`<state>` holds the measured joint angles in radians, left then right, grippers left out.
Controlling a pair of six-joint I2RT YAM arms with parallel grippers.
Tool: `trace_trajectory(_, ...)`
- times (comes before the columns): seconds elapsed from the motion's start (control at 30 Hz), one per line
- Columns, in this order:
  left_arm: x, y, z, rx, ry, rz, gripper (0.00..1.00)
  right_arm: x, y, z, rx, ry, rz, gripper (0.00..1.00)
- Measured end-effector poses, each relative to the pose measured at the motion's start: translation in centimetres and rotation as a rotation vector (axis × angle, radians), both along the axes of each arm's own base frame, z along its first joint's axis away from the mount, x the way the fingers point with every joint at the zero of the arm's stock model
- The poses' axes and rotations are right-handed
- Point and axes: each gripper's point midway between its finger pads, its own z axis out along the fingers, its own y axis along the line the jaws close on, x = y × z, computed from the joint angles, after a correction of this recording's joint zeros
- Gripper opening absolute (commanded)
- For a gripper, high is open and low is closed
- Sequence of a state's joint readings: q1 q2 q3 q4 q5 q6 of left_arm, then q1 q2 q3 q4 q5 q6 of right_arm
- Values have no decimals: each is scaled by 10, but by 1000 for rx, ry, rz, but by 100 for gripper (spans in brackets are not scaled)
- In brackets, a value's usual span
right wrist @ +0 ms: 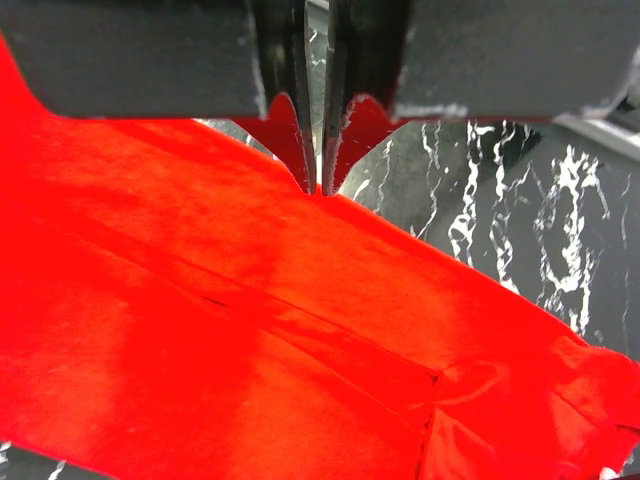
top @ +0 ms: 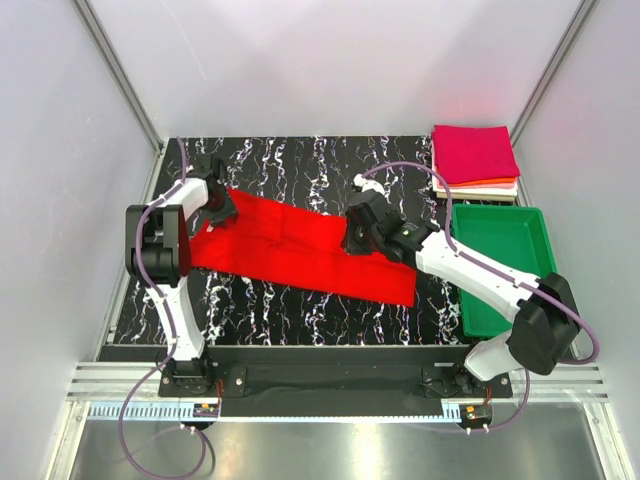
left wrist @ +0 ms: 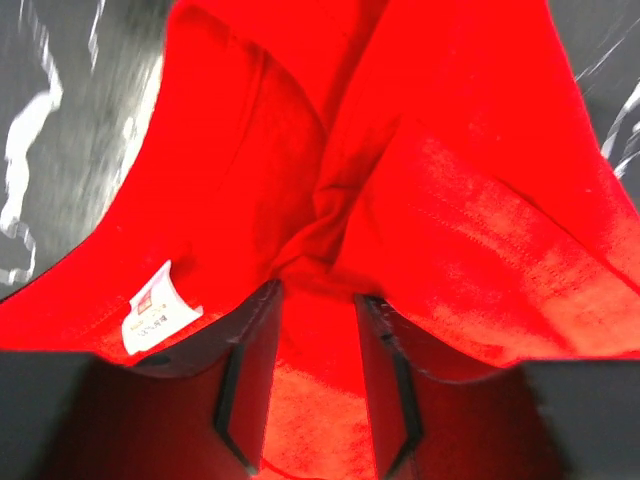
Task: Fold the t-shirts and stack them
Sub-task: Fold the tshirt
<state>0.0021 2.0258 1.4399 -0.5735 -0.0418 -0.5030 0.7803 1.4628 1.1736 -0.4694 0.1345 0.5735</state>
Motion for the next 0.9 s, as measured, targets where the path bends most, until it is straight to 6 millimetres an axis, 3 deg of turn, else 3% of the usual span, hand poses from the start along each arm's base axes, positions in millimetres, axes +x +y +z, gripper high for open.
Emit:
trace_trajectory(0.3,35,-11,2,17,-48,-30,43,16,-18,0,-49,-45,-75,11)
trace_trajectory(0.5,59,-20,3,52,-75,-88,33,22,-27,-2,-67,-65,-116,11)
trace_trajectory(0.67,69,-28,8,57,-85,-125,37,25,-33,-6,-78,-66,-136,12)
trace_trajectory(0.9,106,-62,32,-24,-179,-198,39,29,-45,2,-60,-87,-168,12)
